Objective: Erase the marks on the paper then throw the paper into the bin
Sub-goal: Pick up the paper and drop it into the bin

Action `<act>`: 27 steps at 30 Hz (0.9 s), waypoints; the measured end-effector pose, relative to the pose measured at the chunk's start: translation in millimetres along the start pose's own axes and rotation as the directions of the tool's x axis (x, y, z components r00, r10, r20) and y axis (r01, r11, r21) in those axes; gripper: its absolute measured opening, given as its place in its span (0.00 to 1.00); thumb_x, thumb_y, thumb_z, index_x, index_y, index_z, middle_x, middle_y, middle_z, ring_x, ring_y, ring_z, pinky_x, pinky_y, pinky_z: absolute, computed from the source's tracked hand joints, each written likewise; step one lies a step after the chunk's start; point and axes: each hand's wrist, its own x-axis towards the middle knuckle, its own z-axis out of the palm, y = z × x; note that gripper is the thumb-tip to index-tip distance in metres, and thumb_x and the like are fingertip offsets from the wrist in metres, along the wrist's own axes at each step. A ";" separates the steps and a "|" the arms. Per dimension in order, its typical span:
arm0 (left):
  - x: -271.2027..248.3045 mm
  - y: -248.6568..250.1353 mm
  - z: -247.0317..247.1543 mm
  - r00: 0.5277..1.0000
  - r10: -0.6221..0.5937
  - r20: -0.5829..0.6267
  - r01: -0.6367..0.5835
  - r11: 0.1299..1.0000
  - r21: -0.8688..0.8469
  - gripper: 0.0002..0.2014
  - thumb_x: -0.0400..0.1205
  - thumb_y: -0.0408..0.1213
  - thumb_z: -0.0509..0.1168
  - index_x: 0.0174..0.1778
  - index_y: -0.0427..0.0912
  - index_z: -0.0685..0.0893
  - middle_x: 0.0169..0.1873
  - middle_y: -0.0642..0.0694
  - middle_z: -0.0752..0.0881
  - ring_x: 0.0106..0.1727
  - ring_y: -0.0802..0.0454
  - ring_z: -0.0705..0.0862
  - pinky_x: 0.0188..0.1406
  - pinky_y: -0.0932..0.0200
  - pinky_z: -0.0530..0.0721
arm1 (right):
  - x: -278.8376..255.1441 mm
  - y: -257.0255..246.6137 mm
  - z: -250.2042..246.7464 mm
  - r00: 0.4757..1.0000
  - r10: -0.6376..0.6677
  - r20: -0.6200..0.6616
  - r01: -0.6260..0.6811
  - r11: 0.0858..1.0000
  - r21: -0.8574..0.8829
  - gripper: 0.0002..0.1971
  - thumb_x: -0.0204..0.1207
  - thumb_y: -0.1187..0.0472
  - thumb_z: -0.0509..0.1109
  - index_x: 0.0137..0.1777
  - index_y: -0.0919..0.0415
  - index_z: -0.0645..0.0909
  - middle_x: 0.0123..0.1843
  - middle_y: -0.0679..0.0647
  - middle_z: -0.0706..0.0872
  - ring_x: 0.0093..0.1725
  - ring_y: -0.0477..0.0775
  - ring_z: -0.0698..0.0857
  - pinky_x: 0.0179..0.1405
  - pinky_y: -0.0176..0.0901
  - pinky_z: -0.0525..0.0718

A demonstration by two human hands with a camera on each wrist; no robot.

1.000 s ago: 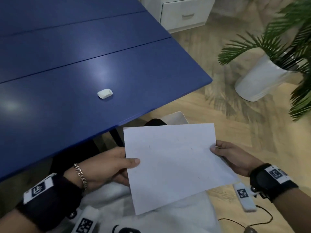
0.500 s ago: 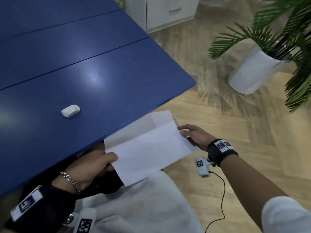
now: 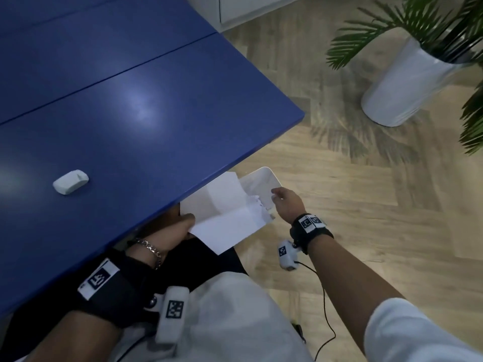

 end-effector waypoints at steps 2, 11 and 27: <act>11.0 -2.2 7.5 1.000 0.010 -0.024 -0.009 0.999 0.042 0.11 0.85 0.26 0.61 0.59 0.38 0.84 0.52 0.41 0.90 0.43 0.54 0.86 0.23 0.76 0.78 | -19.9 -16.4 -2.9 0.991 -0.128 -0.036 0.128 0.992 -0.019 0.19 0.92 0.56 0.62 0.79 0.56 0.82 0.77 0.57 0.86 0.74 0.61 0.85 0.69 0.44 0.80; 29.3 -4.1 19.6 0.995 0.001 -0.099 0.014 0.988 0.151 0.14 0.88 0.34 0.63 0.69 0.40 0.84 0.64 0.41 0.88 0.57 0.44 0.87 0.49 0.58 0.77 | -122.0 -70.0 41.9 0.630 -0.655 0.417 0.625 0.747 0.228 0.28 0.96 0.51 0.45 0.95 0.49 0.52 0.95 0.42 0.52 0.95 0.47 0.47 0.94 0.50 0.43; 28.9 -5.7 22.8 0.999 -0.032 -0.007 0.030 0.988 -0.154 0.14 0.81 0.25 0.62 0.56 0.40 0.90 0.47 0.43 0.94 0.46 0.47 0.93 0.37 0.55 0.90 | -64.8 -66.7 65.9 0.700 -0.634 0.330 0.648 0.758 0.081 0.27 0.96 0.47 0.44 0.91 0.32 0.40 0.96 0.41 0.41 0.95 0.48 0.38 0.91 0.54 0.37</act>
